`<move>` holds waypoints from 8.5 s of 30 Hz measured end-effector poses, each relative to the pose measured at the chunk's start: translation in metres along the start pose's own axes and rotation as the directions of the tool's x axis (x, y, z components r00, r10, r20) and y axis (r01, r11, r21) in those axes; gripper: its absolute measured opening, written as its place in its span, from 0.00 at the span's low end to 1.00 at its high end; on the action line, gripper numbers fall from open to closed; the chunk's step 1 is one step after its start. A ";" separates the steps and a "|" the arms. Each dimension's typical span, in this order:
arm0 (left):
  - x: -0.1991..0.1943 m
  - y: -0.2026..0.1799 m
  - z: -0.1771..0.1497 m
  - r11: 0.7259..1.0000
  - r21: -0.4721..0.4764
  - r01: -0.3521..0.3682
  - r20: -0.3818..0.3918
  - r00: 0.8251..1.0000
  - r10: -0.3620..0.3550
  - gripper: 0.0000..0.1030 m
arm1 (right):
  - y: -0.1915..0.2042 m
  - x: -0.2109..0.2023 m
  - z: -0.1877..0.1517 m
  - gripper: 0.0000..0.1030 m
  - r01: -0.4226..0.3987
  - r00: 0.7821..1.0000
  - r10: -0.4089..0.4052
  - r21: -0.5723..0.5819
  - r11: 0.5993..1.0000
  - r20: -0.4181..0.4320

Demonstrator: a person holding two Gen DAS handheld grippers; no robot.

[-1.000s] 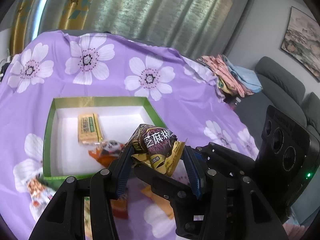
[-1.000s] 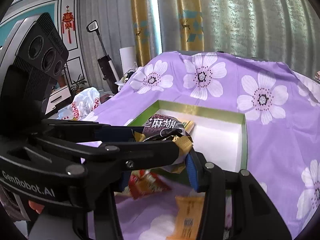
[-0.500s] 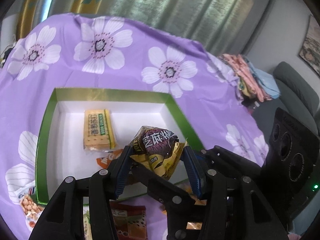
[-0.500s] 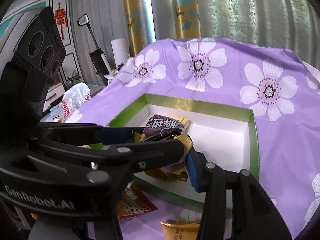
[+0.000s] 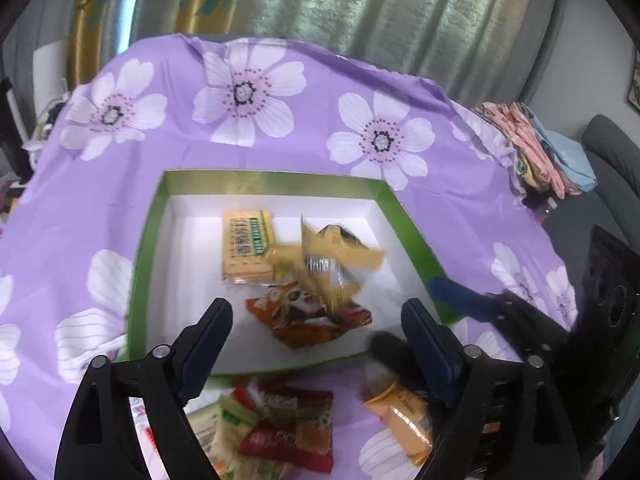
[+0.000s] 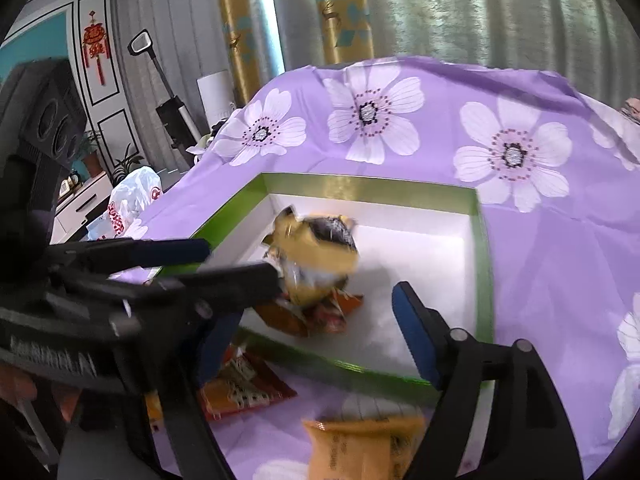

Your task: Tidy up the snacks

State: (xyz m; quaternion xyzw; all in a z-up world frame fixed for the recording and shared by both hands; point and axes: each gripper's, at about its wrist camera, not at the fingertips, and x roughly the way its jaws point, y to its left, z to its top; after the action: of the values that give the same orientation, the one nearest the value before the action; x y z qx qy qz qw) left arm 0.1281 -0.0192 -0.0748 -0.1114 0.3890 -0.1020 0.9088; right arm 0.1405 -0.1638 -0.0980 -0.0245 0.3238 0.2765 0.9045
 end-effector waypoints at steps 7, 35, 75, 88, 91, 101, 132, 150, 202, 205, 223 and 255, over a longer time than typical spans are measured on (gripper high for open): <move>-0.035 -0.007 -0.016 0.998 0.029 -0.054 0.043 0.998 0.053 0.88 | -0.003 -0.047 -0.024 0.81 0.020 0.999 -0.021 0.021 1.000 0.029; -0.077 -0.058 -0.084 0.975 0.178 -0.135 0.034 0.991 0.131 0.88 | 0.008 -0.125 -0.094 0.81 0.040 0.999 -0.041 -0.021 0.999 -0.028; 0.040 -0.062 -0.091 0.979 -0.074 0.192 -0.250 0.946 -0.205 0.88 | -0.036 -0.047 -0.113 0.77 -0.028 0.980 0.026 -0.006 1.000 -0.196; 0.057 -0.062 -0.090 0.976 -0.066 0.207 -0.279 0.936 -0.217 0.68 | -0.023 -0.025 -0.108 0.40 -0.092 0.960 0.080 -0.032 0.995 -0.269; 0.055 -0.065 -0.090 0.979 -0.045 0.198 -0.272 0.941 -0.203 0.68 | -0.024 -0.026 -0.109 0.36 -0.085 0.960 0.076 -0.021 0.996 -0.271; 0.026 -0.087 -0.094 0.984 0.051 0.173 -0.218 0.963 -0.159 0.68 | -0.015 -0.044 -0.115 0.28 -0.065 0.970 0.065 0.006 0.998 -0.233; -0.046 -0.050 -0.020 0.991 0.075 0.107 0.040 0.993 -0.110 0.68 | 0.034 -0.065 -0.017 0.28 -0.078 0.997 0.073 -0.171 0.982 -0.035; 0.000 -0.011 0.012 0.996 0.036 0.083 0.019 0.996 -0.084 0.68 | 0.024 -0.001 0.017 0.28 -0.109 0.993 0.100 -0.170 0.979 -0.060; -0.018 -0.007 0.001 1.000 0.000 0.017 -0.009 1.000 -0.017 0.78 | -0.001 -0.025 -0.012 0.56 -0.071 0.995 0.073 0.036 0.997 -0.064; -0.030 -0.013 -0.004 1.000 0.024 -0.003 0.011 1.000 0.002 0.78 | 0.003 -0.036 -0.015 0.57 -0.075 0.995 0.077 0.042 0.996 -0.057; -0.082 -0.018 -0.054 0.996 0.053 -0.077 0.044 0.996 0.075 0.98 | 0.036 -0.095 -0.045 0.86 -0.061 0.997 0.063 0.061 0.996 -0.036; -0.025 0.018 -0.071 0.977 -0.044 0.207 -0.142 0.967 -0.212 0.99 | 0.040 -0.034 -0.091 0.86 -0.202 0.961 0.225 0.147 0.968 -0.159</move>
State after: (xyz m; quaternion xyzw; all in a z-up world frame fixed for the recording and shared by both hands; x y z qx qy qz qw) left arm 0.0607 -0.0041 -0.1106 -0.1571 0.4420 -0.1997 0.8603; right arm 0.0464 -0.1669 -0.1439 0.0451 0.4194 0.3479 0.8373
